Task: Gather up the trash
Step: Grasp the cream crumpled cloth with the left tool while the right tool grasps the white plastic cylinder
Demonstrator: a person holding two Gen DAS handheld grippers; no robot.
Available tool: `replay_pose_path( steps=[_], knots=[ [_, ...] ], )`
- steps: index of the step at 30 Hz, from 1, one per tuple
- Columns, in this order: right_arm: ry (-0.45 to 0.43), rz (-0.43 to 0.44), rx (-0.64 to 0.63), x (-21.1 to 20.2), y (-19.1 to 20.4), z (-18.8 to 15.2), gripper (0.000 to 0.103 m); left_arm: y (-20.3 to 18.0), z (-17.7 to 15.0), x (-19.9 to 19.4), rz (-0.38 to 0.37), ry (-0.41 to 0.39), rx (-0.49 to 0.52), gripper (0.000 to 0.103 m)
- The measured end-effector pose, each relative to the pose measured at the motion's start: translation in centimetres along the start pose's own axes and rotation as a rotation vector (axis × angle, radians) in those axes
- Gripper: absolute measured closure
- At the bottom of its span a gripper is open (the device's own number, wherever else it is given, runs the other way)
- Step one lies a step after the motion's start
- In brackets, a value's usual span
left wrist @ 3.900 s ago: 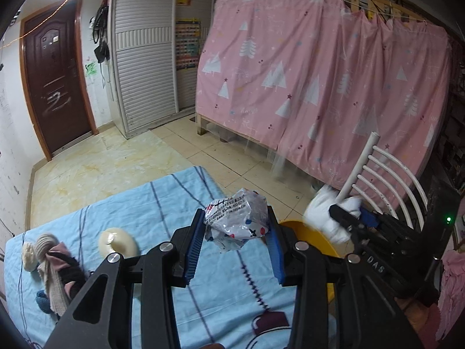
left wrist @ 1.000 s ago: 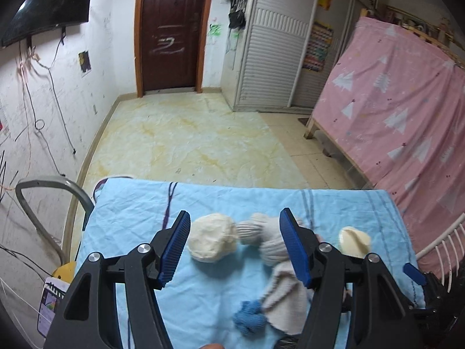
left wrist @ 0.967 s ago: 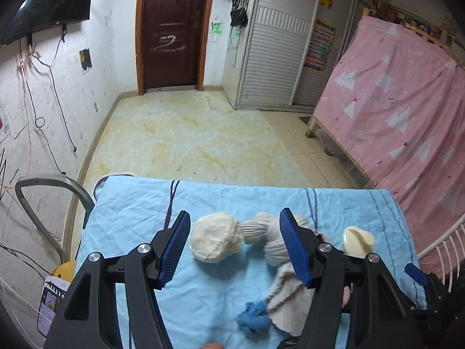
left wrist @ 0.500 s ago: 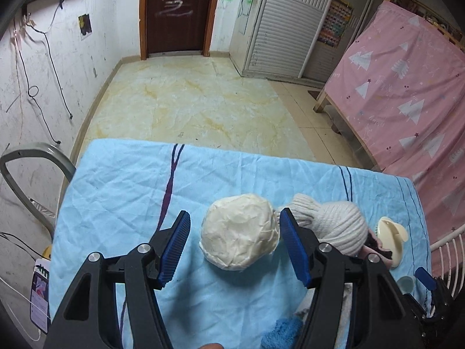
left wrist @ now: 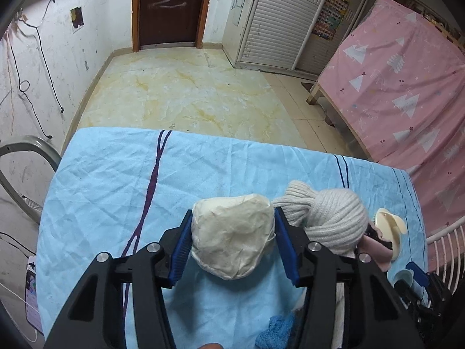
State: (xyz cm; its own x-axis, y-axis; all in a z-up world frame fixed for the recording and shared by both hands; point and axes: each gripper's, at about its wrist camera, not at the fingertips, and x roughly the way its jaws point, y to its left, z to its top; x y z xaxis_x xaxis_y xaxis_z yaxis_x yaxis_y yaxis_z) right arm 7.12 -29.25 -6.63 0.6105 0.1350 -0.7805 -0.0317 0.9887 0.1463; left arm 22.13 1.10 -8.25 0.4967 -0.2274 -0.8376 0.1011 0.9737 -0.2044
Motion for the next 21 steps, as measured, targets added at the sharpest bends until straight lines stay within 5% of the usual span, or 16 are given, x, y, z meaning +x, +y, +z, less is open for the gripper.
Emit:
replay_pose_path(
  steps=[13,21],
  knots=[
    [-0.095,0.034,0.012,-3.3,-0.5,-0.4,0.054,-1.6,-1.0,-6.3,0.034,-0.103,0.019,0.059],
    [-0.173,0.037,0.046,-6.2,-2.2,-0.5,0.054,-5.9,-1.6,-10.4,0.007,-0.166,0.086,0.059]
  ],
)
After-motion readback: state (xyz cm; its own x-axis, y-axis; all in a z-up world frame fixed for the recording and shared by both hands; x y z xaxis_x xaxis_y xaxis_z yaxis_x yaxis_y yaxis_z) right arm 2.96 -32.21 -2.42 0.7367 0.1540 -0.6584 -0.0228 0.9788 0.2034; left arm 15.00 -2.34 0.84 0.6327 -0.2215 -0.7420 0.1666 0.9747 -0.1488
